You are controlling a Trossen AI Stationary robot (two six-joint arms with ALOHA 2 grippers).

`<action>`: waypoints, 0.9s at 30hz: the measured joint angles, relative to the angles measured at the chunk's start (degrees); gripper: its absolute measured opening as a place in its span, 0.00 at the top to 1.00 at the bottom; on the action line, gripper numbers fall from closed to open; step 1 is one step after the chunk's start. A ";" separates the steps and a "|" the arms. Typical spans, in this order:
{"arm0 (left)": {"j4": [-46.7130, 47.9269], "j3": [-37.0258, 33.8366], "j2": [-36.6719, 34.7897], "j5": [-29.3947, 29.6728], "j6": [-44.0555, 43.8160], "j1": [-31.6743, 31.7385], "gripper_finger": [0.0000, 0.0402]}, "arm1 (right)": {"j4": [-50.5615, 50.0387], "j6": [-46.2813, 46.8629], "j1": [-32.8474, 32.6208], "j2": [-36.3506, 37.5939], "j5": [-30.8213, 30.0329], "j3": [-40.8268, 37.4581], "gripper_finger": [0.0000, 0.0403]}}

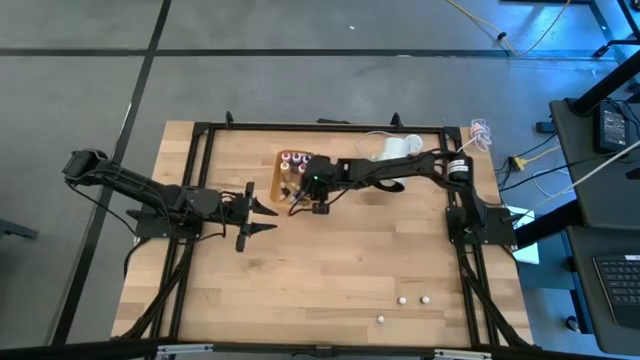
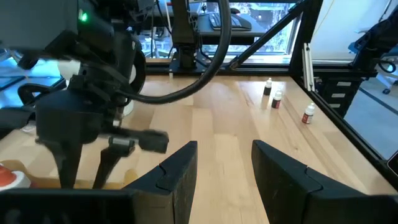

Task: Pick & Place food coloring
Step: Put the top small red food coloring bottle into the yellow bin

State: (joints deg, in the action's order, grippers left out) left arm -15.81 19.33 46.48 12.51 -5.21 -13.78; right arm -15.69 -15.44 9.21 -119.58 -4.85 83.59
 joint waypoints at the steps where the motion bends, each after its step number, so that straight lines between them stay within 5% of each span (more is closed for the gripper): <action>1: 0.00 0.00 0.00 0.00 0.00 0.00 0.63 | -1.21 0.16 0.00 0.94 -1.03 -0.08 0.64; 14: -0.07 0.00 0.01 0.01 0.00 0.01 0.63 | -15.94 5.73 -12.41 24.69 0.37 -8.23 0.65; 27: -0.20 0.00 0.00 0.02 0.00 0.01 0.63 | -22.77 40.80 -40.12 45.78 5.01 -31.03 0.65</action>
State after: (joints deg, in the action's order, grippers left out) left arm -16.01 19.33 46.48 12.53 -5.21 -13.77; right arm -38.47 25.36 -30.91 -73.81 0.16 52.56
